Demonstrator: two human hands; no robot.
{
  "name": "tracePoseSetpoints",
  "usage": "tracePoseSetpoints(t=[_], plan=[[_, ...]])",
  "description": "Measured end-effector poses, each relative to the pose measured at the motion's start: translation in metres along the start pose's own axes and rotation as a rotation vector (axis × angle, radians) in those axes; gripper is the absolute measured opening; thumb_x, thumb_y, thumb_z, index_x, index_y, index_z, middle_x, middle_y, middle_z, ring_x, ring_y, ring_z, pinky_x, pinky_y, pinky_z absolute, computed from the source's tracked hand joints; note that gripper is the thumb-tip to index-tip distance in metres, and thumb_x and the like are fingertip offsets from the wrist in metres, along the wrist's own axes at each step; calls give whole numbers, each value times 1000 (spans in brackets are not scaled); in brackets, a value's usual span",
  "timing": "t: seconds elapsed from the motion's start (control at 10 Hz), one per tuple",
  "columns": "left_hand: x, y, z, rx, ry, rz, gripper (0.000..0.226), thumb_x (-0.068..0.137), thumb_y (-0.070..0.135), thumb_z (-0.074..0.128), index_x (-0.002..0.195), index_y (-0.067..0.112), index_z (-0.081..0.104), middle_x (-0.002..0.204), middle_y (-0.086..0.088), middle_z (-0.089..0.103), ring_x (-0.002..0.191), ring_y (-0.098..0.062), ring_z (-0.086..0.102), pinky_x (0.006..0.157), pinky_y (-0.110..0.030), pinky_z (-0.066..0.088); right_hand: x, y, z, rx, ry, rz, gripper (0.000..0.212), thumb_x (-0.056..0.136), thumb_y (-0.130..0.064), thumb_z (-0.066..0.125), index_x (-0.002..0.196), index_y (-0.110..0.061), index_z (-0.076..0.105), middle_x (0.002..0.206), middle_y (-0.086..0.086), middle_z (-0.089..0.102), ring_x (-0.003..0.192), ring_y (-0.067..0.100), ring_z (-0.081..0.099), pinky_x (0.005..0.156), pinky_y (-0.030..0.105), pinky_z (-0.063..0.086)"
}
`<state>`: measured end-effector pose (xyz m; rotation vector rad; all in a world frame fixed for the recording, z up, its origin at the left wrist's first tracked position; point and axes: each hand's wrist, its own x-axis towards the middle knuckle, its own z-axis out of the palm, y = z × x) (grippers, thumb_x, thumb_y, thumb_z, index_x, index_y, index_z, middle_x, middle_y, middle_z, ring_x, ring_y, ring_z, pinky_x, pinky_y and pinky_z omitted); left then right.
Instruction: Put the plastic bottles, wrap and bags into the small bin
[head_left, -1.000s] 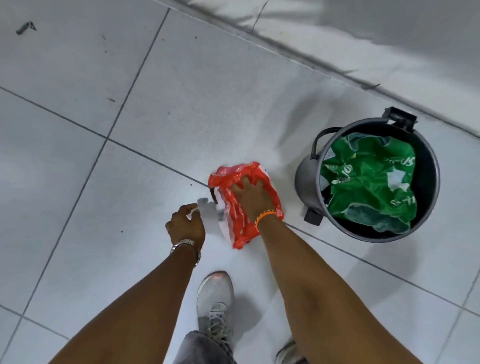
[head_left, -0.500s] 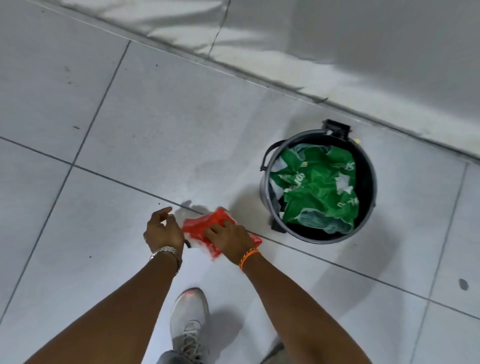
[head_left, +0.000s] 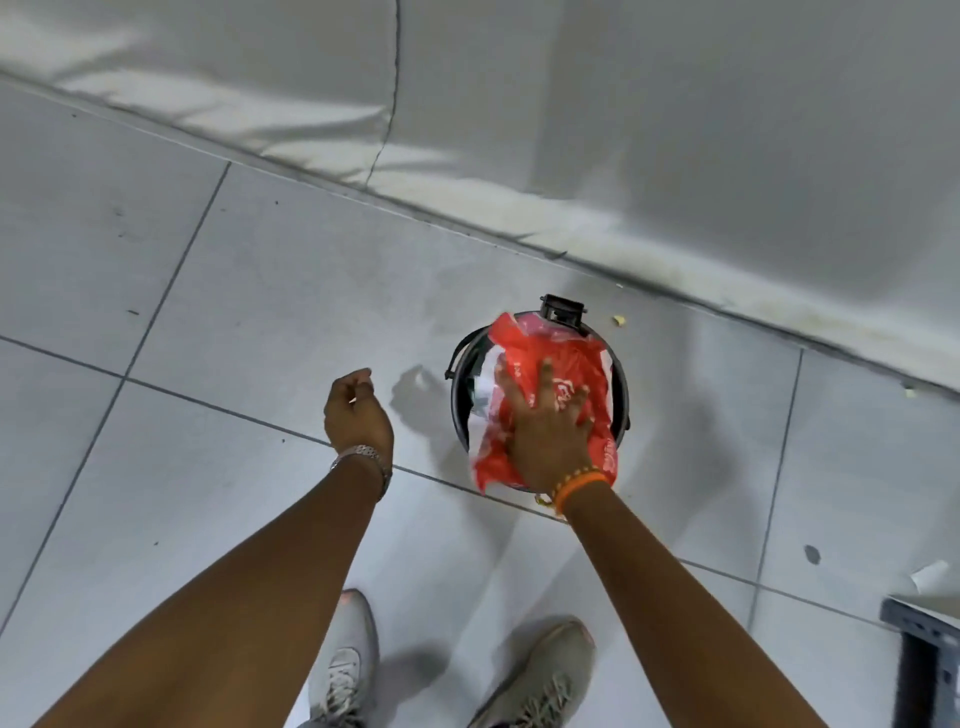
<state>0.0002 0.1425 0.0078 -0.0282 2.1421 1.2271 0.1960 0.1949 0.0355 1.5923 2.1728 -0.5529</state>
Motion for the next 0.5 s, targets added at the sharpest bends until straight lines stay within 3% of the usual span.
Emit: tracePoseSetpoints(t=[0.1, 0.3, 0.4, 0.5], plan=[[-8, -1, 12, -3, -33, 1, 23, 95, 18, 51, 104, 24, 71, 95, 19, 64, 85, 9, 55, 71, -6, 35, 32, 3, 50, 47, -221, 24, 66, 99, -41, 42, 151, -58, 5, 167, 4, -24, 140, 70, -13, 106, 83, 17], [-17, -35, 2, 41, -10, 25, 21, 94, 15, 53, 95, 27, 70, 85, 20, 64, 70, 13, 58, 64, -4, 38, 57, 6, 85, -13, -179, 68, 79, 100, -12, 43, 150, -59, 4, 166, 7, -24, 143, 63, 8, 104, 74, 35], [-25, -30, -8, 28, 26, 23, 22, 93, 14, 53, 94, 27, 70, 76, 15, 61, 69, 0, 57, 68, -16, 41, 55, 0, 63, 8, -286, 57, 74, 100, -17, 47, 151, -57, 12, 167, 5, -19, 142, 64, 10, 106, 73, 34], [-36, -3, -17, 36, 27, 76, 21, 94, 14, 53, 94, 27, 69, 75, 12, 61, 66, -7, 56, 71, -26, 45, 39, 3, 25, 158, -321, -25, 67, 94, -30, 57, 154, -39, 28, 168, 13, 4, 146, 54, 22, 118, 61, 27]])
